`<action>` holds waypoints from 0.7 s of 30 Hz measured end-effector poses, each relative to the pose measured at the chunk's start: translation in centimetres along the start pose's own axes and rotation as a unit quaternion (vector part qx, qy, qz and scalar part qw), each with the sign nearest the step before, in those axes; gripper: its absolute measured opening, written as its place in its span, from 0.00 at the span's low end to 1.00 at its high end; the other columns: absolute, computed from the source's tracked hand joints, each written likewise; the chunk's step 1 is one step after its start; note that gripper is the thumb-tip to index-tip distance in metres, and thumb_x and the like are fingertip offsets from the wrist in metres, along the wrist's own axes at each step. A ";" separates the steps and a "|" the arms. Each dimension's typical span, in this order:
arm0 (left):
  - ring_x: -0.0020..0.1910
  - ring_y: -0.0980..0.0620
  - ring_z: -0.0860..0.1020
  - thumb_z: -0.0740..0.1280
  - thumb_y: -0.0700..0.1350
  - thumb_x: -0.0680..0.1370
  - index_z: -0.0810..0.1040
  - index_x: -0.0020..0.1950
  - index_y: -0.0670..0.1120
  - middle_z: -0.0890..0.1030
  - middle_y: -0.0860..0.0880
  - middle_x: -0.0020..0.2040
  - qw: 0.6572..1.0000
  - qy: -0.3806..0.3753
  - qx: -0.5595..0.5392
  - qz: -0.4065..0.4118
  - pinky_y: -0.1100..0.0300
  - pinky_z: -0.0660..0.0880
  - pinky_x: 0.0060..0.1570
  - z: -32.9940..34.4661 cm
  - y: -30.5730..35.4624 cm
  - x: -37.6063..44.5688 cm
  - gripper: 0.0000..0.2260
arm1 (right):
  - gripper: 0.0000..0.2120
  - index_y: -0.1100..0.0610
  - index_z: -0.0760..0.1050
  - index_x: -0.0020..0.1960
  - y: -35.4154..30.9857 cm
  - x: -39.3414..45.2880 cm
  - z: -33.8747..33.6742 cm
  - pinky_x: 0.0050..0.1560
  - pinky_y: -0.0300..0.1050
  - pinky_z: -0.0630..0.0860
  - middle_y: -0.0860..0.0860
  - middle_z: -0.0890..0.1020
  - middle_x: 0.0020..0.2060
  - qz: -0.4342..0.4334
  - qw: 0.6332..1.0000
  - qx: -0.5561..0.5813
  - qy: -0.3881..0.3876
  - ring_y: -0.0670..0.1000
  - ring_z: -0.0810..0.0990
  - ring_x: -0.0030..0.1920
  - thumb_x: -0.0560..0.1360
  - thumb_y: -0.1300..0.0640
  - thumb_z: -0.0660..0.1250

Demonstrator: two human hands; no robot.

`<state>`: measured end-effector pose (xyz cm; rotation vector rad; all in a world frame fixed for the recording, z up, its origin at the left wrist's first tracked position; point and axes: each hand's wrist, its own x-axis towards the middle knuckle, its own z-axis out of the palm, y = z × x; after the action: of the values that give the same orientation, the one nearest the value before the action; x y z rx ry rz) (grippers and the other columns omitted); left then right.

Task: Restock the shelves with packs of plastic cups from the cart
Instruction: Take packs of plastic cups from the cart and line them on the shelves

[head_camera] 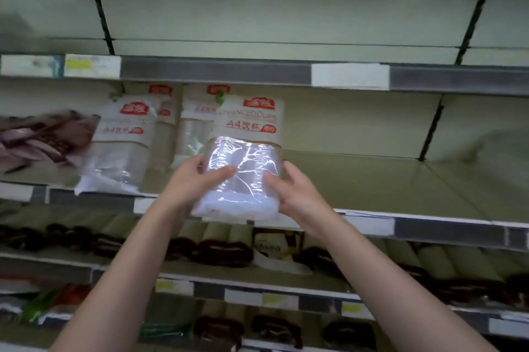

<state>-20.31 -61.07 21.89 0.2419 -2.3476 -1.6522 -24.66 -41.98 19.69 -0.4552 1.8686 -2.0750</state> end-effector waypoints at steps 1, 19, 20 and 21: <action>0.42 0.52 0.80 0.74 0.54 0.69 0.78 0.49 0.47 0.82 0.49 0.45 1.000 0.008 0.007 0.008 0.59 0.78 0.39 -1.3 -0.1 1.2 0.15 | 0.24 0.52 0.69 0.65 -0.4 1.3 1.5 0.46 0.50 0.81 0.51 0.81 0.58 0.003 0.999 -0.033 -0.005 0.51 0.83 0.53 0.71 0.49 0.71; 0.65 0.38 0.72 0.63 0.43 0.79 0.67 0.68 0.35 0.74 0.35 0.65 0.979 0.148 0.143 -0.009 0.52 0.69 0.62 -7.5 -6.2 7.2 0.20 | 0.38 0.47 0.53 0.75 2.4 9.9 12.3 0.62 0.53 0.75 0.57 0.77 0.62 0.028 0.989 -0.142 0.019 0.57 0.78 0.61 0.73 0.65 0.68; 0.65 0.37 0.71 0.63 0.43 0.79 0.66 0.68 0.35 0.73 0.34 0.66 0.974 0.157 0.163 -0.005 0.50 0.68 0.63 -7.3 -6.3 7.2 0.21 | 0.36 0.48 0.54 0.74 2.2 9.7 12.3 0.62 0.52 0.75 0.57 0.78 0.62 0.026 0.988 -0.152 0.019 0.56 0.78 0.61 0.74 0.65 0.68; 0.66 0.37 0.70 0.63 0.42 0.78 0.65 0.69 0.35 0.71 0.34 0.67 0.970 0.166 0.178 0.000 0.50 0.68 0.64 -7.1 -6.3 7.0 0.21 | 0.34 0.49 0.56 0.73 2.0 9.4 12.4 0.62 0.51 0.75 0.57 0.78 0.61 0.026 0.986 -0.164 0.019 0.56 0.77 0.61 0.74 0.64 0.68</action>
<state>-24.93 -71.51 19.05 0.5410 -2.3570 -1.0747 -27.77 -57.35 19.19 -0.4395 2.2296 -1.7581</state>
